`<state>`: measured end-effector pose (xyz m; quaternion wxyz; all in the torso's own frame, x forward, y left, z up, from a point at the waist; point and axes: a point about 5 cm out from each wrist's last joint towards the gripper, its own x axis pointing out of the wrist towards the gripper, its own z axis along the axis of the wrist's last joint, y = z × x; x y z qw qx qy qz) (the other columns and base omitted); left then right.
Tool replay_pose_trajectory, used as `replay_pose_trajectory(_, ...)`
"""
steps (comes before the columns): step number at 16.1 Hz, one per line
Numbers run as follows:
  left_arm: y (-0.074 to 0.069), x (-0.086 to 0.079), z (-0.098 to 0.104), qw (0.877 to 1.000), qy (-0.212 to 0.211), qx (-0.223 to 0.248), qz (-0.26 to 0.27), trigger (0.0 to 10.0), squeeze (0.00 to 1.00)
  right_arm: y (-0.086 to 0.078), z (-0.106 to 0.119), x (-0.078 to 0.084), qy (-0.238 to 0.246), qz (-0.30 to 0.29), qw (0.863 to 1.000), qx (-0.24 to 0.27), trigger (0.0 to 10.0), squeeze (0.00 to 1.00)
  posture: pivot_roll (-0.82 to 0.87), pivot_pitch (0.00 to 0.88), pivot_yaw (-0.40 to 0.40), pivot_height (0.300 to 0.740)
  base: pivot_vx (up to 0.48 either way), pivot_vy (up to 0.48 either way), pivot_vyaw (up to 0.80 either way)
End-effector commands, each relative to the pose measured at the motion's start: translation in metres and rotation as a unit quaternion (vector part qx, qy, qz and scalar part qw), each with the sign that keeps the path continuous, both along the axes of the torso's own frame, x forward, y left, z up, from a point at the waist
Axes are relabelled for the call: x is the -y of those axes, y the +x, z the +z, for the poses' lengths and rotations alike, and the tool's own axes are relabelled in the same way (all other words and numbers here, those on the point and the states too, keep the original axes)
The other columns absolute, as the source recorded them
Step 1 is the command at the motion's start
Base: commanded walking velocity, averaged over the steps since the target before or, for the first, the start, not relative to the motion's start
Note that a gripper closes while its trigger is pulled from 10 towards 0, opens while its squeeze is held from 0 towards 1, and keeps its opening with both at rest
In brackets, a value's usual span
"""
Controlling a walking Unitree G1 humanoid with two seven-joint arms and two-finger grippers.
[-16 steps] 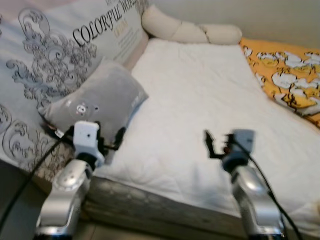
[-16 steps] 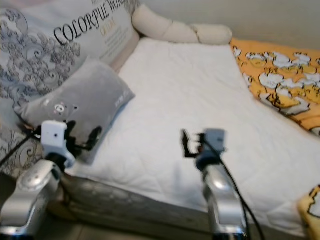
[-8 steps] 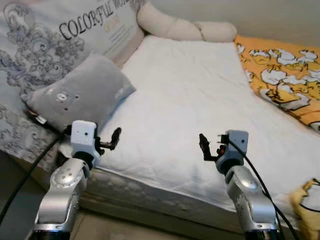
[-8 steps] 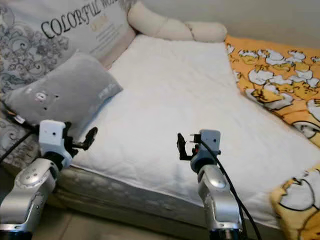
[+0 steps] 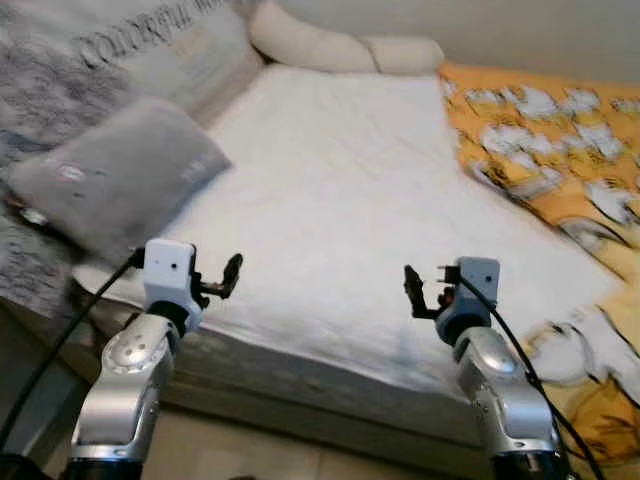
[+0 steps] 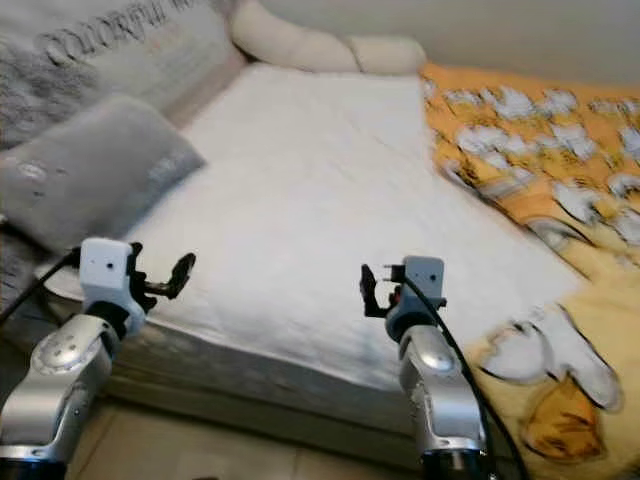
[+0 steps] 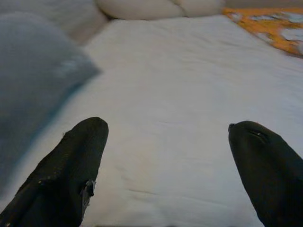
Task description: Clean up the room
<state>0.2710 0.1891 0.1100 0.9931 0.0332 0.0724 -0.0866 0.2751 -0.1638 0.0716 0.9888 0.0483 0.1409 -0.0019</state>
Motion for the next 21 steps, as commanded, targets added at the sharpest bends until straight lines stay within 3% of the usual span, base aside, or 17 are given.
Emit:
replay_pose_trajectory(1,0.001,0.001,0.003,1.000,0.007,0.003,-0.005,10.0,1.00,0.002,0.003,0.001,0.002,-0.004,1.000,0.008,10.0,0.00,0.06,0.000,0.005,0.740,0.000,-0.292,0.00)
replay_pose_trajectory(6,0.003,0.002,0.004,1.000,0.005,0.004,-0.006,10.0,1.00,0.006,0.007,0.000,0.011,-0.003,1.000,0.015,10.0,0.00,0.07,0.000,0.005,0.740,0.000,-0.292,0.00)
replay_pose_trajectory(16,0.008,0.003,0.006,1.000,0.003,0.007,-0.012,10.0,1.00,0.013,0.010,-0.006,-0.014,0.016,0.999,0.026,10.0,0.00,0.06,0.000,0.015,0.740,0.000,-0.279,0.00)
replay_pose_trajectory(21,0.007,0.003,0.005,1.000,0.004,0.005,-0.013,10.0,1.00,0.011,0.007,-0.008,-0.011,0.021,0.999,0.021,10.0,0.00,0.07,0.000,0.012,0.740,0.000,-0.272,0.75)
